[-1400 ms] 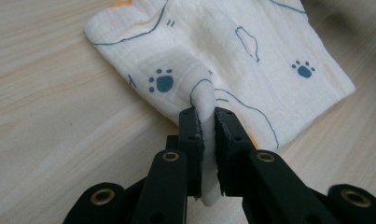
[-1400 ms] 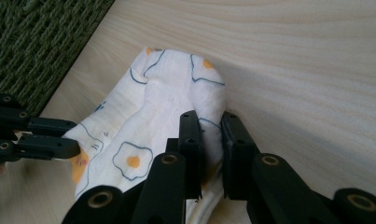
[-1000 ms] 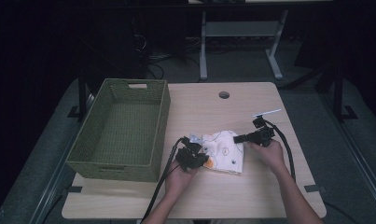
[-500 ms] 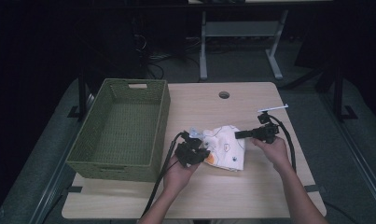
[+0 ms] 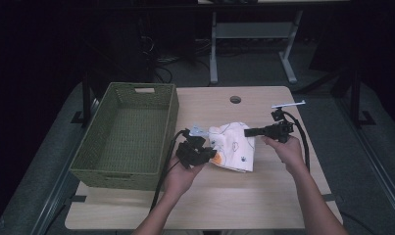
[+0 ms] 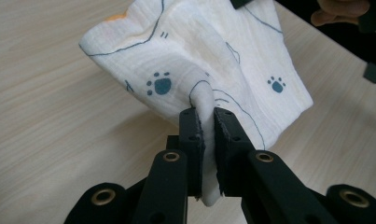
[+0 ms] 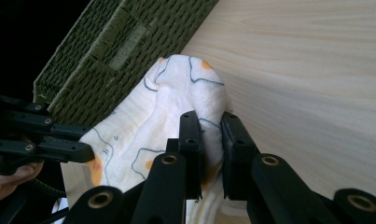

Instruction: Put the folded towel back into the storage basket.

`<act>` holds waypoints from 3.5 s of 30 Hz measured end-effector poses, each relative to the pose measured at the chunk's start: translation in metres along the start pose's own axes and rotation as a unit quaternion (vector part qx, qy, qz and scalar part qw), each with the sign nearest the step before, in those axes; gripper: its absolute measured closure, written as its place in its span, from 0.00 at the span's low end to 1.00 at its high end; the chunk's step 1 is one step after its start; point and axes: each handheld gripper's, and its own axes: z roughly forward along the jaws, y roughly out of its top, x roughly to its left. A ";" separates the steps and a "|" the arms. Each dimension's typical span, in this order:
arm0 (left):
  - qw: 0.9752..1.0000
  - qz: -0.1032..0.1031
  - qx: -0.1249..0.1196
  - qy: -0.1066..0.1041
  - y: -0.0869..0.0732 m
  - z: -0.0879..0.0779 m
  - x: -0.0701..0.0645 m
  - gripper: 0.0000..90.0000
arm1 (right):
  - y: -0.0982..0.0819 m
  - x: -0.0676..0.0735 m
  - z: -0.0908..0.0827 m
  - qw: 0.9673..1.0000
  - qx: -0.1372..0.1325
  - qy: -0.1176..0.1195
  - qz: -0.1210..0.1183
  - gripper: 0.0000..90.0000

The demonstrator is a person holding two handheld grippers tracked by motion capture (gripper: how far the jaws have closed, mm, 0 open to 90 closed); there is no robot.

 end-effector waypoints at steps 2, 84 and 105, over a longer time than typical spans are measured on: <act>1.000 -0.002 -0.003 -0.001 0.002 -0.006 0.002 0.92 | 0.005 0.006 0.000 1.000 -0.001 0.005 0.002 0.89; 0.997 -0.029 -0.041 0.057 -0.006 -0.184 0.113 0.92 | 0.120 0.177 0.118 0.995 0.030 0.046 -0.086 0.89; 0.994 -0.055 -0.028 0.087 -0.034 -0.208 0.140 0.92 | 0.118 0.195 0.164 0.993 0.044 0.067 -0.087 0.89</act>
